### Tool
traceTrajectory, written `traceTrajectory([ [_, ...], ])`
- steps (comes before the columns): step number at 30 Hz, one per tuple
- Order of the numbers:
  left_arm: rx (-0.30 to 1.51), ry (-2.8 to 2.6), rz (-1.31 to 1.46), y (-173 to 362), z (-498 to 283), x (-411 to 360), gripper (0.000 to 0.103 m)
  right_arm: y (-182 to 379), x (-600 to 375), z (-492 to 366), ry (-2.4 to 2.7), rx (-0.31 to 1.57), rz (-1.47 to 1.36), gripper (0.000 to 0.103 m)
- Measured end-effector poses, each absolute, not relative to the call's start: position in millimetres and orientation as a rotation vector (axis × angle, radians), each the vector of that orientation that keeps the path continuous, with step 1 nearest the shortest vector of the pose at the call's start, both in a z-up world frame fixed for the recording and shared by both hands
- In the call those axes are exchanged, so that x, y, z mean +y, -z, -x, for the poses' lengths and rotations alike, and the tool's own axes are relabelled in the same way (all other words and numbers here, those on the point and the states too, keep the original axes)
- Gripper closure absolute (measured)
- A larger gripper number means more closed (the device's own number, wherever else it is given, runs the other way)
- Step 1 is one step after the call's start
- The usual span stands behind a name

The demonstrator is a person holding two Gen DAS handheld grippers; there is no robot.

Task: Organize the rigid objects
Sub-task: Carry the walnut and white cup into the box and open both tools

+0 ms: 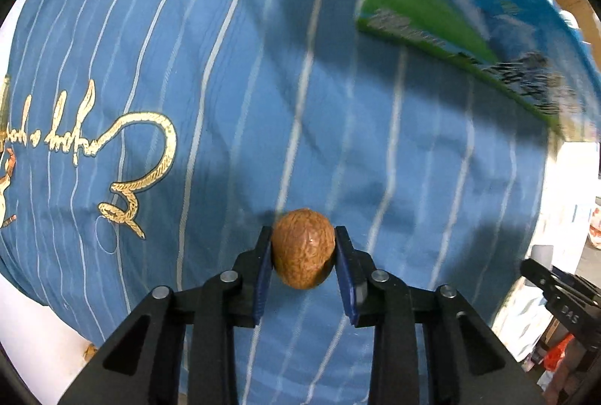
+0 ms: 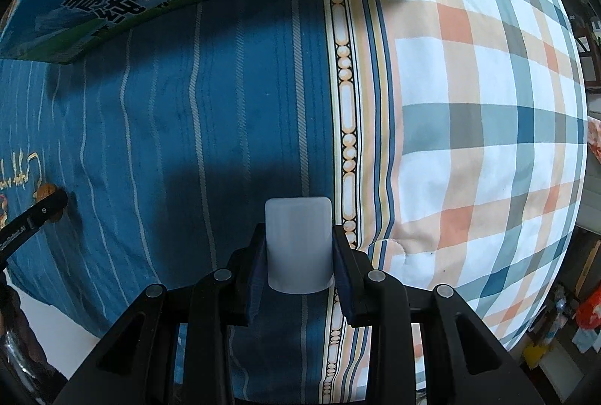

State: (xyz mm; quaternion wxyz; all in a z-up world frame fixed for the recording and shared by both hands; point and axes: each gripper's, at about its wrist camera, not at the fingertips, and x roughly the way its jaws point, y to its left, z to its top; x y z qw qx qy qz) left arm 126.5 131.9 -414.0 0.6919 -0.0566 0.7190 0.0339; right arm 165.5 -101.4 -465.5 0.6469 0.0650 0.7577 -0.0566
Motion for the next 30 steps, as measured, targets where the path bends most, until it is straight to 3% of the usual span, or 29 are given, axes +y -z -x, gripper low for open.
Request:
traceTrajectory([
  [17,1.412,0.189,0.081,281.9,-126.3,49.1,0.075,359.3,-92.7,-168.0,-0.007,1.581,-0.191,0.069],
  [30,1.288,0.316,0.085,218.5,-208.2,-10.1,0.075,260.7,-122.0,-231.4,-0.050,1.387,-0.266,0.069],
])
